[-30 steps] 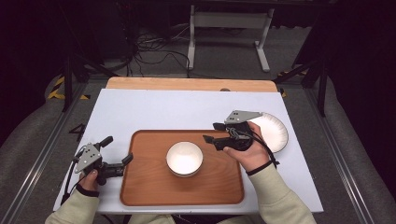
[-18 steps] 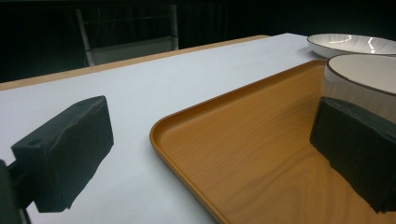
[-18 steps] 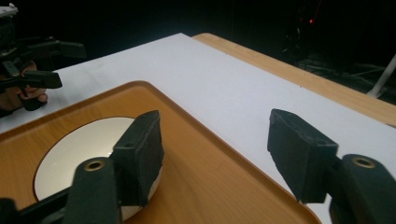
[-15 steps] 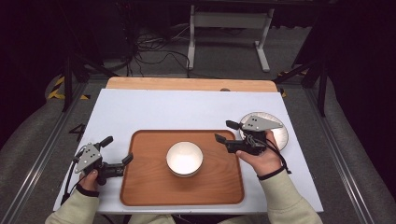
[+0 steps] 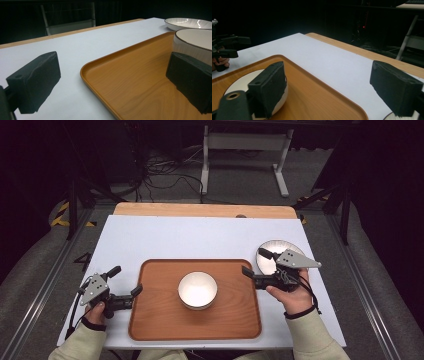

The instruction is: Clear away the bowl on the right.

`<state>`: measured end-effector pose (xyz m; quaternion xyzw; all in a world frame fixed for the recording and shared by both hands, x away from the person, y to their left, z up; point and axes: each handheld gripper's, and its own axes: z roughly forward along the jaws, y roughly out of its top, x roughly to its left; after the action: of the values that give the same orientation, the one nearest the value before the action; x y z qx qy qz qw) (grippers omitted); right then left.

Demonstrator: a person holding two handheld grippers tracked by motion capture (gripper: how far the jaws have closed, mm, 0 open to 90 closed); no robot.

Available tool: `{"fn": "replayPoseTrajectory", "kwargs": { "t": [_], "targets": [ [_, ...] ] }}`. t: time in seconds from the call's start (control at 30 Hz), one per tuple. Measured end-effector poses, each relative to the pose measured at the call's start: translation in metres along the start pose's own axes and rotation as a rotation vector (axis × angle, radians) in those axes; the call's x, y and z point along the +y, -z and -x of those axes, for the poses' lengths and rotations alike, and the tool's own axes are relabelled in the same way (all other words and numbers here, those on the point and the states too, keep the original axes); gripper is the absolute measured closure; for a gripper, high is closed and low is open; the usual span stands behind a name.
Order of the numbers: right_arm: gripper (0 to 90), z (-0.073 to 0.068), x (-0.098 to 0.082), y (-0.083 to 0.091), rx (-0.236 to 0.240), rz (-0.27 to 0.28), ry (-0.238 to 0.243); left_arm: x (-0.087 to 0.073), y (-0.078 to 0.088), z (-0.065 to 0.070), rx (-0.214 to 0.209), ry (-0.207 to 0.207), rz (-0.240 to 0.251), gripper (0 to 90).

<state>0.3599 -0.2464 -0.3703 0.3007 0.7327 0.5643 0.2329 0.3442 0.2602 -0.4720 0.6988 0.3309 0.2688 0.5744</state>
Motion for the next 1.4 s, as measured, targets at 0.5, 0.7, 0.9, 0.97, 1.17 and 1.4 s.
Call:
{"fn": "replayPoseTrajectory", "kwargs": {
  "t": [0.5, 0.7, 0.9, 0.97, 1.17, 1.4],
  "targets": [
    [4.5, 0.013, -0.026, 0.025, -0.019, 0.088, -0.037, 0.0, 0.0, 0.0, 0.002, -0.001, -0.002, 0.2],
    [4.5, 0.018, -0.039, 0.029, -0.038, 0.12, -0.031, 0.0, 0.0, 0.0, 0.003, -0.001, -0.002, 0.2],
    [4.4, 0.019, -0.053, 0.032, -0.068, 0.149, 0.004, 0.0, 0.0, 0.0, 0.003, -0.002, -0.002, 0.2],
    [4.4, 0.02, -0.057, 0.034, -0.073, 0.157, 0.008, 0.0, 0.0, 0.0, 0.003, -0.001, -0.002, 0.2],
    [4.4, 0.024, -0.069, 0.035, -0.103, 0.185, -0.007, 0.0, 0.0, 0.0, 0.002, -0.002, -0.001, 0.2],
    [4.0, 0.026, -0.078, 0.037, -0.107, 0.197, -0.007, 0.0, 0.0, 0.0, 0.001, -0.001, 0.002, 0.2]
  ]
}}
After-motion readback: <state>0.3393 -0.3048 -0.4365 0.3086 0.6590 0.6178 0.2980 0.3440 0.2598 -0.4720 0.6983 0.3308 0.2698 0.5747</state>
